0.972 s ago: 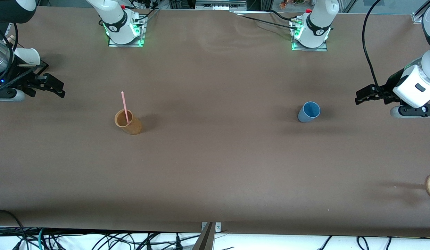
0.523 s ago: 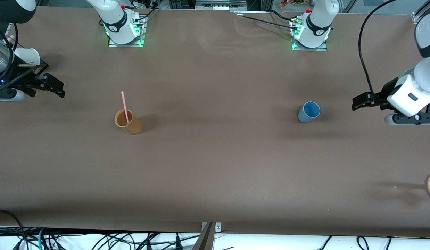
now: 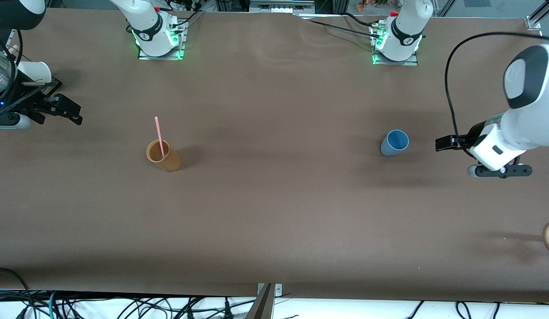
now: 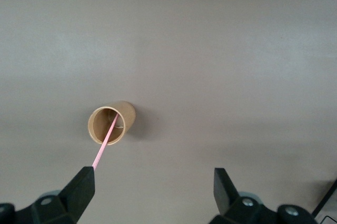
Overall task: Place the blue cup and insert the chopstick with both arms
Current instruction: 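Move the left gripper down over the blue cup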
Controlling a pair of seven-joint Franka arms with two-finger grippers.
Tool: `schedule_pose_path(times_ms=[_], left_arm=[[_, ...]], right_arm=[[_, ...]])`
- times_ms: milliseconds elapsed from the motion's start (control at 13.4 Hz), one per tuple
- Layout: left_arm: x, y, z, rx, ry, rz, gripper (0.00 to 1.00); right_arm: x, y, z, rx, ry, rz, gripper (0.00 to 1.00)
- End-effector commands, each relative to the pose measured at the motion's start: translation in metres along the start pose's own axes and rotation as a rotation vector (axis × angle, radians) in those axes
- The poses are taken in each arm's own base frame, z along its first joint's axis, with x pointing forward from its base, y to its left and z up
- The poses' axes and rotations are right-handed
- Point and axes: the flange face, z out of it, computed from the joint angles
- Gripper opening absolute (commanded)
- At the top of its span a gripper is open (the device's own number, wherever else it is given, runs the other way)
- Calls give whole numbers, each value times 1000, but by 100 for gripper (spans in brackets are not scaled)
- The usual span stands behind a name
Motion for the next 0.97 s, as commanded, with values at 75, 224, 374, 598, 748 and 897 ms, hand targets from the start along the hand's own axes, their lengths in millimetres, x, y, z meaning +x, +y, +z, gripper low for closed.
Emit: schedule_pose_path(times_ms=[75, 224, 374, 598, 748, 897], left_arm=[[-4, -6, 79, 17, 38, 18, 100], [-15, -9, 119, 15, 75, 16, 100], [-26, -10, 142, 14, 84, 18, 100], [-42, -10, 156, 16, 96, 23, 100], [-56, 2, 165, 32, 117, 61, 100], [-60, 4, 168, 32, 114, 66, 100]], right_arm=[[-4, 2, -10, 3, 10, 2, 100], [-3, 2, -8, 3, 10, 2, 100], [-3, 2, -8, 3, 9, 2, 100], [-2, 3, -6, 3, 6, 2, 100], [-3, 3, -7, 3, 6, 0, 100], [-5, 9, -10, 3, 6, 8, 100]])
